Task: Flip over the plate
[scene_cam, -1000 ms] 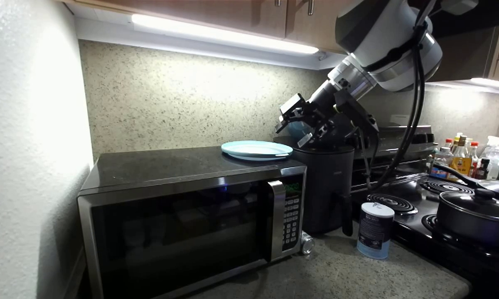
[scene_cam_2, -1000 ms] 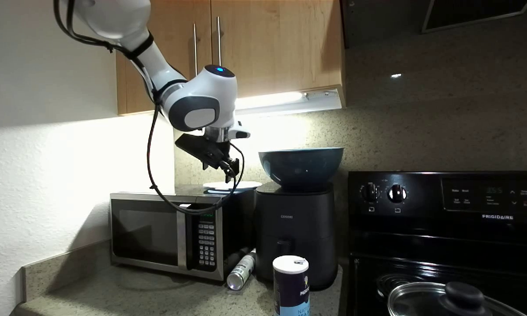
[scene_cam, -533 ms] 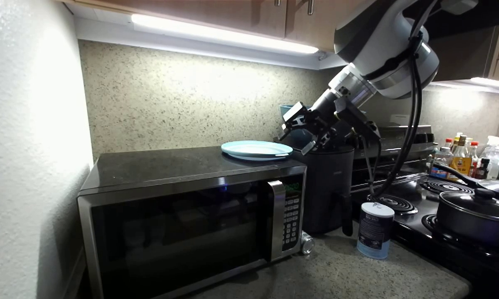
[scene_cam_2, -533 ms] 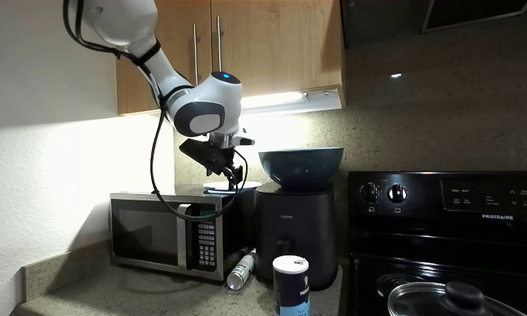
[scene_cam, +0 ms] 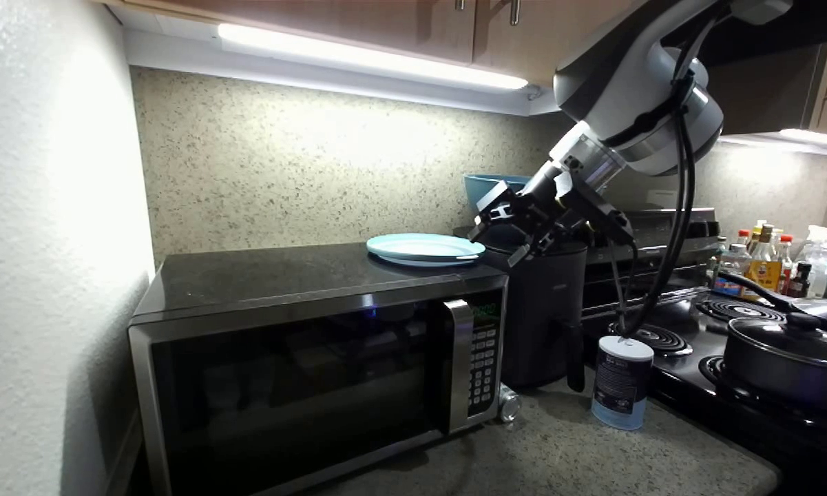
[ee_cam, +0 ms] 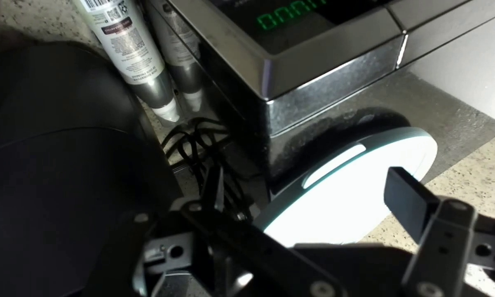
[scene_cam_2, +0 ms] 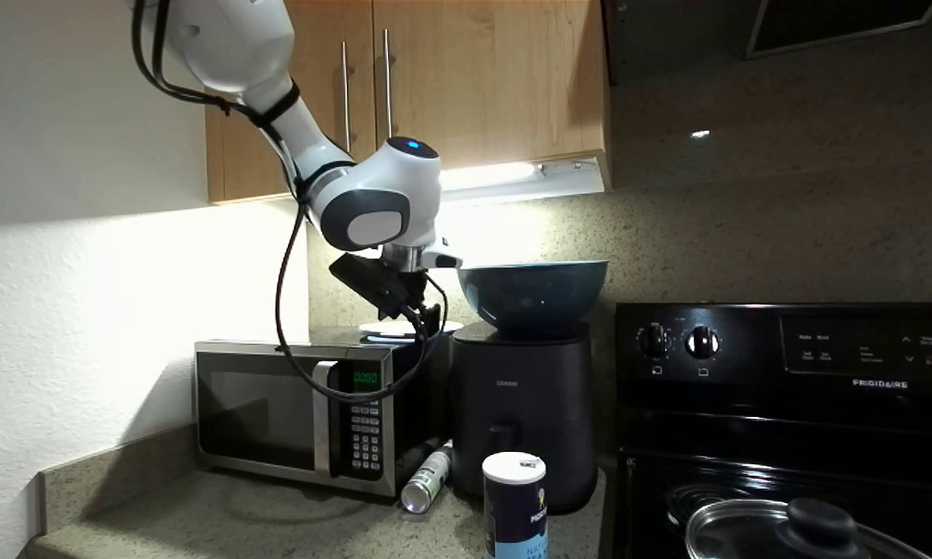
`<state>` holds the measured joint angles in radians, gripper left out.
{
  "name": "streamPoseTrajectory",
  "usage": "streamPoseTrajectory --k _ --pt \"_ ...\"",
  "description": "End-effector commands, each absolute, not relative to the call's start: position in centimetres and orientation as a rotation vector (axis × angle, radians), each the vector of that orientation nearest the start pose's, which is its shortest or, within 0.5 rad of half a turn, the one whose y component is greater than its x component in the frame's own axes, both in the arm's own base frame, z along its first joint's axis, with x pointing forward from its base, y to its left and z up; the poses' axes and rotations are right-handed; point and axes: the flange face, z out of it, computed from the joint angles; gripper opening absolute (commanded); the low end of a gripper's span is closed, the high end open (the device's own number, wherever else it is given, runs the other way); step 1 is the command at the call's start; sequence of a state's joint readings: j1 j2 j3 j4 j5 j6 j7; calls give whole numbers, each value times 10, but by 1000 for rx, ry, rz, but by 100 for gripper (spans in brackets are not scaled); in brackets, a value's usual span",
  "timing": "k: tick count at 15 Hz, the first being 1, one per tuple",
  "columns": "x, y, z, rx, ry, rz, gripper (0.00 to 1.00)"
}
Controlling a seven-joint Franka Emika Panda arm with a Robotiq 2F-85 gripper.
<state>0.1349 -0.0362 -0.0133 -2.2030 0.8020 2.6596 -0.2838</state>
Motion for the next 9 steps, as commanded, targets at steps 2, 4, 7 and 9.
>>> streamPoseTrajectory --k 2,4,7,9 --pt "569 62 454 -2436 175 -700 100" --pt "574 66 456 -2393 142 -684 100" --pt "570 66 457 -2415 170 -680 100" --pt "572 65 455 -2425 188 -689 100"
